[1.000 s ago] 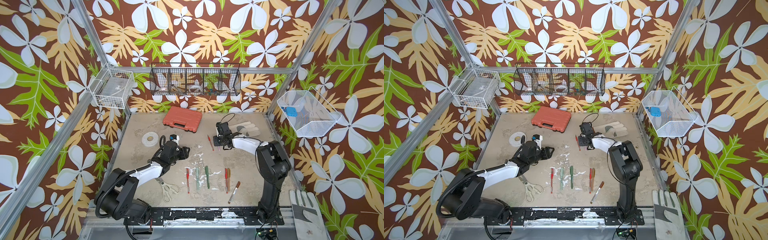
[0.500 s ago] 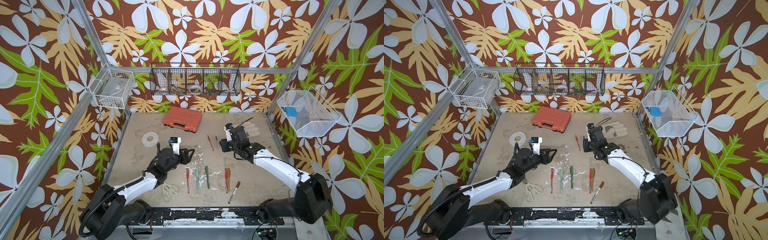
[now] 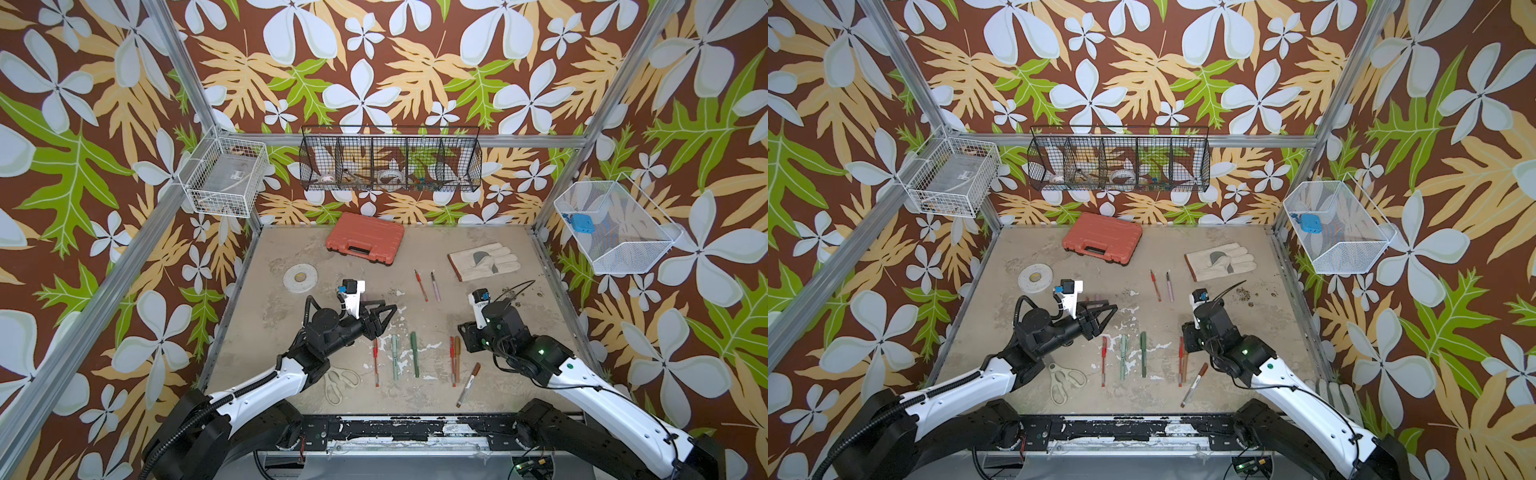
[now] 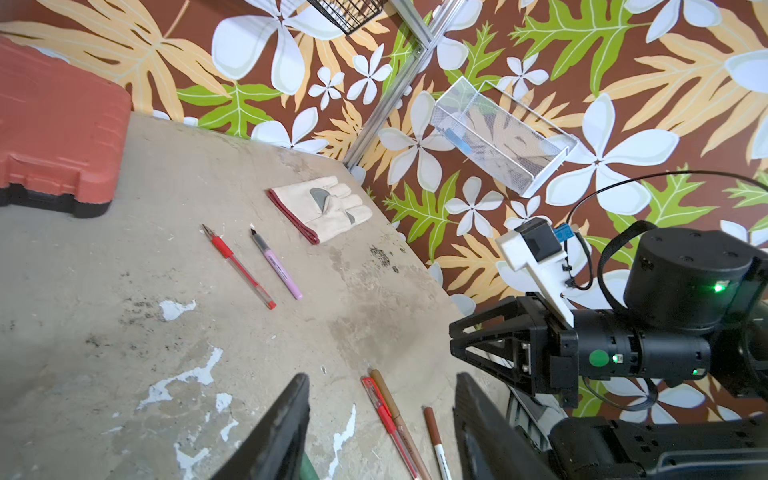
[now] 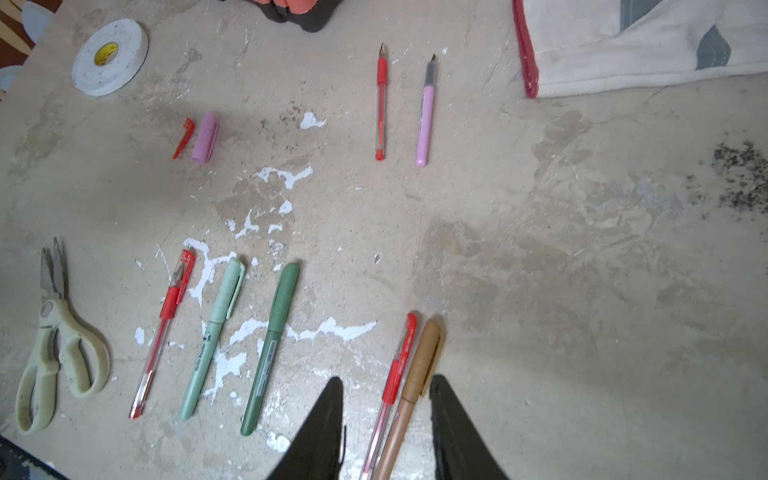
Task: Open the pen caps
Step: 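Lower the right gripper onto the white marker with brown cap while the left gripper rises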
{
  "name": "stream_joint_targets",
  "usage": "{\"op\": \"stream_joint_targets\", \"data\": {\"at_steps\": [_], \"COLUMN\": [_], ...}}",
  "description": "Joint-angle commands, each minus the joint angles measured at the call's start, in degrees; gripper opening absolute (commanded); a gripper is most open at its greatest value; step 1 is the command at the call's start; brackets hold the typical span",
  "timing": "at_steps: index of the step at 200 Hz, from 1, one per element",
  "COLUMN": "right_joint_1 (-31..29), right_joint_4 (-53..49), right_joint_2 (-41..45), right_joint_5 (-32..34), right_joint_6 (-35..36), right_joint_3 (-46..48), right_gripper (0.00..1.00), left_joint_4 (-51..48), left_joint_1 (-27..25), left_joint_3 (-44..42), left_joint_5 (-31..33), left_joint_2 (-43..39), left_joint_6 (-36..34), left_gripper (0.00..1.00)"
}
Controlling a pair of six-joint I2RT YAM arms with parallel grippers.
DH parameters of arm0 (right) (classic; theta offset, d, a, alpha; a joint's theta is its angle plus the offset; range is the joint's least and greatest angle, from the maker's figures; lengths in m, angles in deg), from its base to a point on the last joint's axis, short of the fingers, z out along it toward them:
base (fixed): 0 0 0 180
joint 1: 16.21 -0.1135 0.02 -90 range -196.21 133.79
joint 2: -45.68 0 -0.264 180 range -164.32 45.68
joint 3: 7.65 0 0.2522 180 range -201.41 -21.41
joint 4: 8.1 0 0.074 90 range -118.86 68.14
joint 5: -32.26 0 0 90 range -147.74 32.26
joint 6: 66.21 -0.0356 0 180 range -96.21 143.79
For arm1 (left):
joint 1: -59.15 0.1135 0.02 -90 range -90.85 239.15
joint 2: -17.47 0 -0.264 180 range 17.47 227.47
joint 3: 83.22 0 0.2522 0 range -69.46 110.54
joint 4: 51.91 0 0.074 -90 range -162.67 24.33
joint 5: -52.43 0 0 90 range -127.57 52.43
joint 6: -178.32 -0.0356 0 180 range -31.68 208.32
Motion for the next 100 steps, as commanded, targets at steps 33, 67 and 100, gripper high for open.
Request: {"op": "stream_joint_targets", "data": {"at_steps": [33, 67, 100], "right_joint_1": [-12.42, -16.98, -16.97], "right_joint_4": [-8.9, -14.24, -15.3], "right_joint_2": [-3.41, -1.49, 2.26], "right_joint_5": [10.33, 14.81, 12.63], "right_joint_6": [-17.55, -27.3, -31.32], "right_joint_3": [1.67, 5.13, 10.12], "right_gripper": [0.38, 0.43, 0.46], "left_joint_4": [3.18, 3.14, 2.23], "left_joint_1": [-5.67, -6.69, -6.74], "left_joint_3": [-2.44, -2.75, -2.21], "left_joint_5": [-2.55, -3.22, -2.53], "left_joint_2": [-2.46, -3.1, -2.43], "left_joint_6": [-0.48, -1.51, -2.09], "left_gripper": [0.57, 0.57, 0.57]}}
